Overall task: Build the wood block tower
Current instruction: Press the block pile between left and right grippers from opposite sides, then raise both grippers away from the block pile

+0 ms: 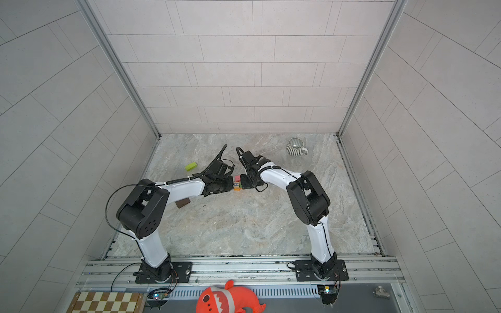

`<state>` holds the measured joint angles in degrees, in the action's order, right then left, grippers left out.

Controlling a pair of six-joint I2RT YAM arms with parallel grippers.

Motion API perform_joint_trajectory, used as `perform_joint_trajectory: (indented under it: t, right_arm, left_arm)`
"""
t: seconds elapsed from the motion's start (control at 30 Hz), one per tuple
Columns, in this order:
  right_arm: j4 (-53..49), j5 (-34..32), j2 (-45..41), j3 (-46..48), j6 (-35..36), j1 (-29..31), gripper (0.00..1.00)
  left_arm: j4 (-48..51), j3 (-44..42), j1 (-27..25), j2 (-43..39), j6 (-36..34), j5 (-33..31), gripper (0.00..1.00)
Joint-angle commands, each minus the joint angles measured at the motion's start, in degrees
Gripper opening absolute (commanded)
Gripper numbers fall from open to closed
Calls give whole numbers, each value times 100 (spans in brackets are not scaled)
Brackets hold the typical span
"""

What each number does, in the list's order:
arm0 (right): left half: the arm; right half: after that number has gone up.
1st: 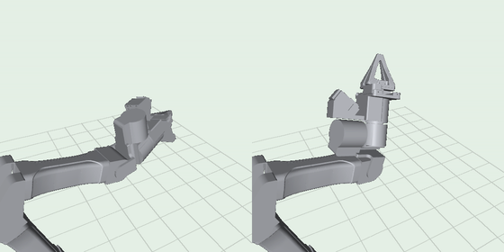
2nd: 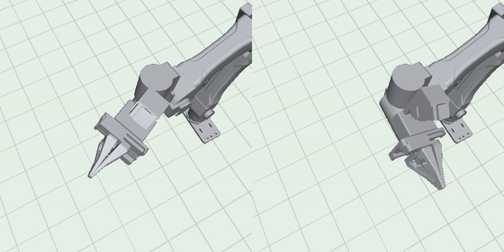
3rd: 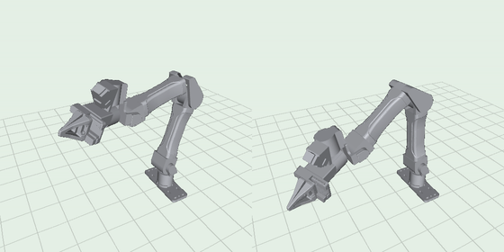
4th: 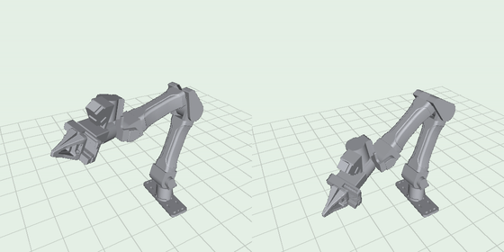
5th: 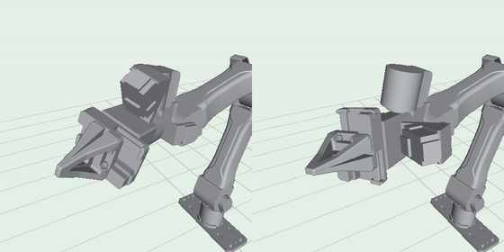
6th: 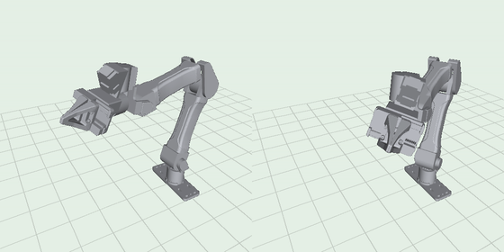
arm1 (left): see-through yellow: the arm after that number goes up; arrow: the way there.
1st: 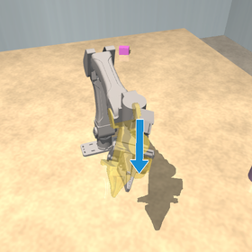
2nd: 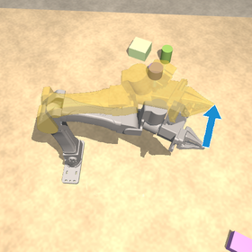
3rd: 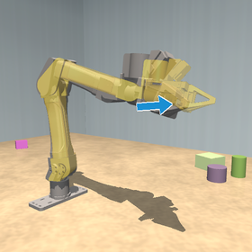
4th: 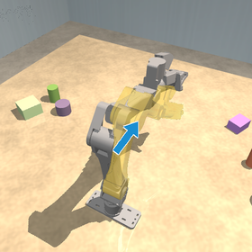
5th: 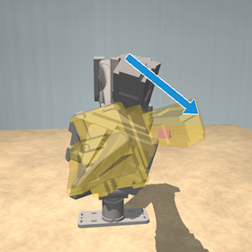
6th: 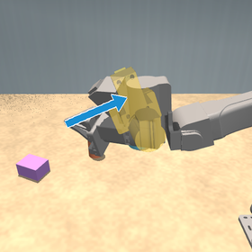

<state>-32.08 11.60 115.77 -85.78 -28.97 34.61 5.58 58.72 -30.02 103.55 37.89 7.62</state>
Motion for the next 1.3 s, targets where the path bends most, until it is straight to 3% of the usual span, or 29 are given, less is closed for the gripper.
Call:
perform_joint_trajectory:
  t: [0.0, 0.3, 0.77, 1.27]
  right_arm:
    - [13, -43, -265, 82, -66, -17, 3]
    - [-2, -169, -700, 222, -21, -355, 3]
    - [-308, -201, -8, -669, 137, -505, 4]
    - [-571, -454, 500, -1089, 141, -418, 5]
  left_arm:
    - [203, 122, -15, -69, -40, -122, 0]
    - [424, 292, 121, -206, -160, -164, 1]
    - [698, 1003, 197, 264, -400, -372, 1]
    - [628, 1122, 193, 544, -418, -323, 0]
